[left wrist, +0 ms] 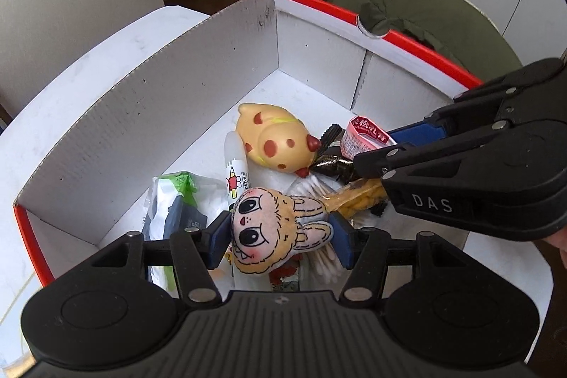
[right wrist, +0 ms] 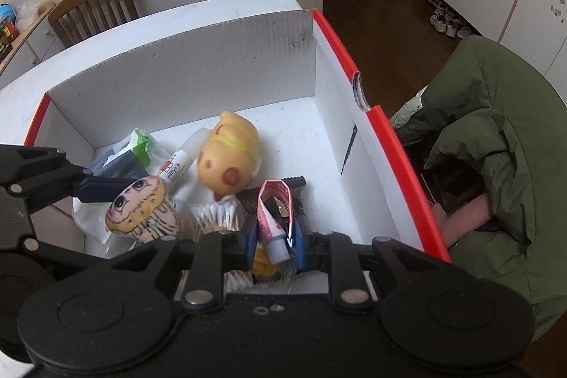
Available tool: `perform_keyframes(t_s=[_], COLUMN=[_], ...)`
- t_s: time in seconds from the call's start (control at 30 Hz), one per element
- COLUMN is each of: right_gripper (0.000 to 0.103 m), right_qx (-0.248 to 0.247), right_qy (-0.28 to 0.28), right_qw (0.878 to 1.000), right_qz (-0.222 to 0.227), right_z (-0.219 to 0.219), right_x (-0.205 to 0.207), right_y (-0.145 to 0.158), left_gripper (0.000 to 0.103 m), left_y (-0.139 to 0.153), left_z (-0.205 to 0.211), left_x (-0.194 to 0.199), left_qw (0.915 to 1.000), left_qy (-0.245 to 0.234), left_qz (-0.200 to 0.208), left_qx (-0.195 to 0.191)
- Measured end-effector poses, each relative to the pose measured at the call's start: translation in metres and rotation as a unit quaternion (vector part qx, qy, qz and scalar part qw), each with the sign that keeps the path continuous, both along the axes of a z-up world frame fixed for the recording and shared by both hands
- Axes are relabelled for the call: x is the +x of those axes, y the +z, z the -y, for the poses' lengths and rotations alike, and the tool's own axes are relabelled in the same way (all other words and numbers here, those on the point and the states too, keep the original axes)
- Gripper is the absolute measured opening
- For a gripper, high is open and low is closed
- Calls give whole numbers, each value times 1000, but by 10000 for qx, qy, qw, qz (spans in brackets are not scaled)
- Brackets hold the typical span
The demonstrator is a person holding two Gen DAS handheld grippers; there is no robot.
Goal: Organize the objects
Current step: 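Open the left tool to drop the bunny while the right releases the toothpaste, then withdraw both tools from the box toward the bread bag and white lid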
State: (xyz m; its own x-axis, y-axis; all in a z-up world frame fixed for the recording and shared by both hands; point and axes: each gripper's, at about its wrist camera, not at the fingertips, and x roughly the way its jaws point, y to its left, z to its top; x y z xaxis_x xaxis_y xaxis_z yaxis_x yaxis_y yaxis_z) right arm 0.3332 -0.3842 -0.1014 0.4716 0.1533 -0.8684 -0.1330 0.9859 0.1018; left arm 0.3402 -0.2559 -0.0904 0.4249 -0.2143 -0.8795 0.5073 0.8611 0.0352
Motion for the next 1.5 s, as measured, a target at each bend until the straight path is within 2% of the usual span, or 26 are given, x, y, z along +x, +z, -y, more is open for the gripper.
perform_keyframes(t_s=[0.17, 0.3, 0.73, 0.93, 1.23, 1.33, 1.4, 1.5], right_gripper=[23, 24, 26, 26, 29, 42, 63, 67], right_qx=[70, 123, 312, 501, 655, 641, 632, 586], right_qy=[94, 121, 234, 366, 552, 597, 607, 649], right_qw=[9999, 9997, 9982, 9956, 9906, 9899, 9893, 9890], right_qz=[45, 155, 450, 706, 1064, 1111, 1164, 1196], right_z=[2, 5, 8, 1, -29, -44, -53, -70], right_x=[-2, -6, -26, -43, -67, -74, -79, -84], right_y=[3, 7, 36, 59, 85, 88, 89, 90], left_gripper=[66, 69, 69, 69, 69, 74, 74, 74], left_y=[-6, -2, 28, 50, 79, 84, 86, 87], left_z=[-8, -14, -37, -60, -110, -131, -144, -165], left_x=[7, 7, -23, -44, -78, -89, -95, -103], left_qw=[9990, 9984, 9960, 9916, 9829, 9808, 9801, 9788], left_qy=[255, 321, 330, 342, 477, 583, 660, 787], left_qz=[-323, -271, 290, 643, 962, 995, 1028, 1036], left_qx=[-188, -384, -779, -1069, -1498, -1576, -1562, -1582])
